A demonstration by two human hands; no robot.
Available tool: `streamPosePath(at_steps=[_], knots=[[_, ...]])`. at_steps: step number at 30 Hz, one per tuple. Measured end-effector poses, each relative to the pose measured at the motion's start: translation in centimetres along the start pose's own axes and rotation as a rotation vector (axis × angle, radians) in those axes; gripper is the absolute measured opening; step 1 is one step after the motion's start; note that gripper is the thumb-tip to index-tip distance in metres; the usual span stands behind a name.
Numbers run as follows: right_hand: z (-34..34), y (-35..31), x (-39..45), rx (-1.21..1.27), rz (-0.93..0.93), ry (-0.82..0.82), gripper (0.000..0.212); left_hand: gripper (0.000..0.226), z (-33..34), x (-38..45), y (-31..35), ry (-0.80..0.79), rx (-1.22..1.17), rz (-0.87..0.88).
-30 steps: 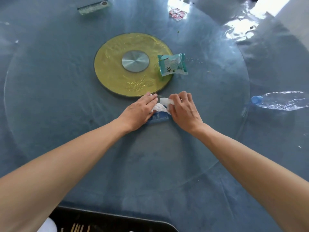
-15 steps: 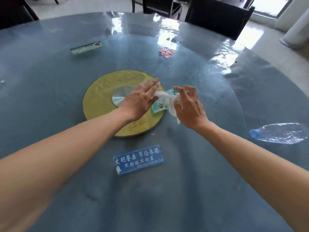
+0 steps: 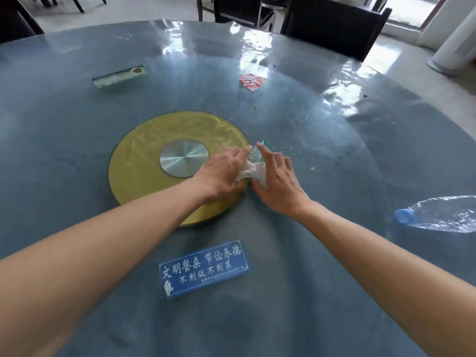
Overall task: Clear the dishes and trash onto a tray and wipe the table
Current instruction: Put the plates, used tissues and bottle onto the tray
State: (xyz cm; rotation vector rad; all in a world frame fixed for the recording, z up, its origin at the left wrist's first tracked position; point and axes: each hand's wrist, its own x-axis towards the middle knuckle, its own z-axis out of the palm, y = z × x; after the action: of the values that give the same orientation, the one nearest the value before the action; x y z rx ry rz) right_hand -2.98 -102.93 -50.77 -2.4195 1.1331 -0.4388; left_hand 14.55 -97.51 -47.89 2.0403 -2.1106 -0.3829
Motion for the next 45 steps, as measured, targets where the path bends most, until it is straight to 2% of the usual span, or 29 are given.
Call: streamPosePath(at_steps=[4, 9, 12, 17, 21, 27, 30, 31, 33, 37, 43, 45], knots=[[-0.2, -1.4, -2.2, 0.041, -0.077, 0.03, 0.086, 0.077, 0.1, -2.4, 0.8, 0.021, 0.052, 0.015], [-1.6, -3.6, -6.6, 0.033, -0.054, 0.045, 0.081, 0.077, -0.7, -8.0, 1.6, 0.086, -0.027, -0.058], [-2.5, -5.7, -10.7, 0.029, -0.059, 0.028, 0.069, 0.083, -1.8, -12.5, 2.4, 0.058, 0.013, -0.052], [-4.3, -9.4, -18.2, 0.021, -0.067, -0.017, 0.063, 0.089, -3.7, -21.2, 5.2, 0.07, 0.074, 0.034], [-5.8, -12.8, -25.4, 0.041, -0.017, 0.02, 0.062, 0.083, -5.4, -28.7, 8.5, 0.115, 0.017, 0.035], [-6.5, -16.1, -36.7, 0.042, -0.01, 0.065, 0.043, 0.088, -5.1, -40.6, 12.6, 0.145, -0.008, -0.015], [-6.2, -17.3, -41.0, 0.074, 0.008, 0.075, 0.018, 0.088, -3.7, -46.0, 14.5, 0.152, -0.049, -0.05], [-6.1, -17.9, -42.3, 0.07, 0.012, 0.086, 0.018, 0.086, -3.1, -47.7, 15.0, 0.147, -0.067, -0.06], [-5.6, -19.2, -44.9, 0.053, 0.032, 0.066, 0.031, 0.083, -1.9, -50.7, 16.1, 0.128, -0.083, -0.075], [-4.6, -21.5, -50.4, 0.043, 0.064, 0.048, 0.037, 0.091, 0.5, -56.3, 18.0, 0.105, -0.102, -0.113], [-1.8, -24.6, -57.7, -0.027, 0.107, 0.005, 0.04, 0.096, 3.9, -63.8, 19.3, 0.071, -0.111, -0.129], [-0.7, -25.0, -59.3, -0.086, 0.081, 0.003, 0.031, 0.095, 4.7, -65.4, 19.4, 0.052, -0.105, -0.157]])
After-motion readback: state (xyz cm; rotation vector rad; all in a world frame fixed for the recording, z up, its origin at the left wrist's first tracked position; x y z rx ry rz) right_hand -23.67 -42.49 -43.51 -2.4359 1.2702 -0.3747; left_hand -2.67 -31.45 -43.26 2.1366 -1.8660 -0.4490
